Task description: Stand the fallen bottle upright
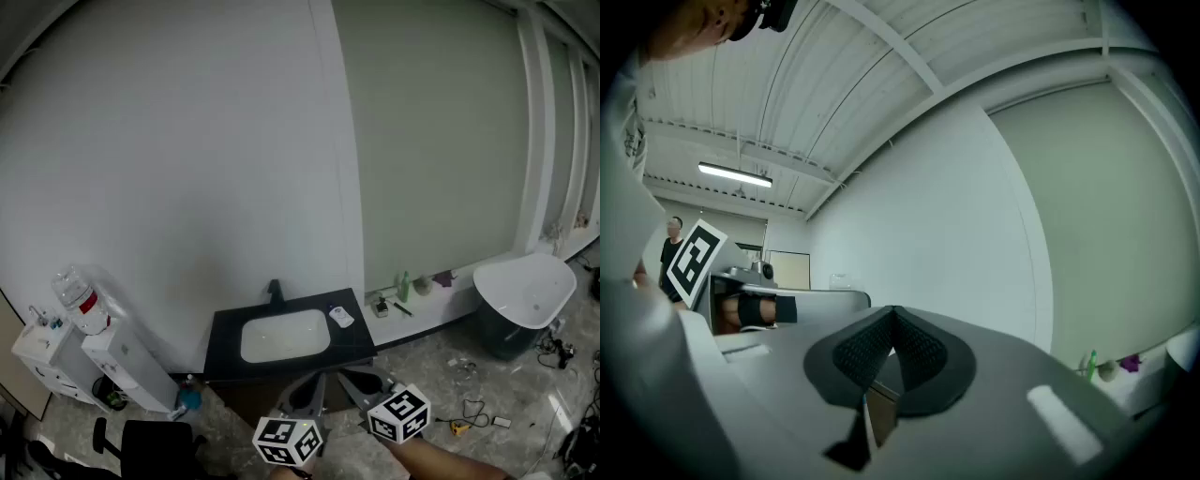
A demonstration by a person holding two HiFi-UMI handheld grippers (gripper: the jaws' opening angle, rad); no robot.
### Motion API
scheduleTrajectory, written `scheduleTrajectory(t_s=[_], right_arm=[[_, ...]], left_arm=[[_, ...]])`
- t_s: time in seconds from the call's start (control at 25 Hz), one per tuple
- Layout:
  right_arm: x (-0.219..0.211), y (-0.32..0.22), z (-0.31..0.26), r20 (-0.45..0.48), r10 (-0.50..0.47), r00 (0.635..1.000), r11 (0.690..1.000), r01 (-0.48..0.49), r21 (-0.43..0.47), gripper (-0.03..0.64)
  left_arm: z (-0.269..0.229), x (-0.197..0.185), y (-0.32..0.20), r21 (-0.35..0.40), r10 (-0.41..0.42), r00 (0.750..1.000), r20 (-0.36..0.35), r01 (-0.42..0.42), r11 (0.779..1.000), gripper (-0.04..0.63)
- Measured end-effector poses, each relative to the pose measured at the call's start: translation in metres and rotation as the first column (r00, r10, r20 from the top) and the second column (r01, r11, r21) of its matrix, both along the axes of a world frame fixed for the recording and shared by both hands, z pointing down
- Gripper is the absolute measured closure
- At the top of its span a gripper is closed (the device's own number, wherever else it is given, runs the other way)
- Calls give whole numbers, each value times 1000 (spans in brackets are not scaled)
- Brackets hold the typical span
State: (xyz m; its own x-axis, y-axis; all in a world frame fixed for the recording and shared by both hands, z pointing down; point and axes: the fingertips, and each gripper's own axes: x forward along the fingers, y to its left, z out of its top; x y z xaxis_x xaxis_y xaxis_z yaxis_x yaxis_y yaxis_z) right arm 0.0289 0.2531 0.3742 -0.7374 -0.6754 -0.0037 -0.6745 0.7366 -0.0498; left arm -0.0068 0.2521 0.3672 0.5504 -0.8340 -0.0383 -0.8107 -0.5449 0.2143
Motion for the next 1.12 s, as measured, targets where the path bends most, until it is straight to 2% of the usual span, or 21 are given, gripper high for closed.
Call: scheduleTrajectory(t_s=[0.28, 0.48, 0.64, 0.88, 1.0, 1.12], right_arm=[[6, -3, 3, 3, -5, 1000, 1000, 5, -11, 615], [-8, -5, 6, 11, 7, 1000, 1000, -7, -19, 615], [-27, -4, 17, 10, 22, 1000, 999, -21, -42, 615], [-66, -9, 32, 21, 48, 999, 998, -47, -43, 614], [-82, -22, 44, 16, 50, 999, 996, -49, -68, 614], [-84, -45, 55, -1, 46, 999, 995, -46, -83, 614]], left_arm=[[5, 4, -4, -13, -4, 1000, -4, 3, 1000, 589], [11, -10, -7, -26, 18, 1000, 13, -18, 999, 589], [19, -31, -4, -36, 30, 999, 21, -29, 999, 589], [30, -82, -6, -40, 41, 998, 46, -39, 998, 589], [41, -103, -21, -62, 37, 998, 44, -35, 997, 589], [53, -107, -42, -87, 44, 998, 39, -40, 995, 589]])
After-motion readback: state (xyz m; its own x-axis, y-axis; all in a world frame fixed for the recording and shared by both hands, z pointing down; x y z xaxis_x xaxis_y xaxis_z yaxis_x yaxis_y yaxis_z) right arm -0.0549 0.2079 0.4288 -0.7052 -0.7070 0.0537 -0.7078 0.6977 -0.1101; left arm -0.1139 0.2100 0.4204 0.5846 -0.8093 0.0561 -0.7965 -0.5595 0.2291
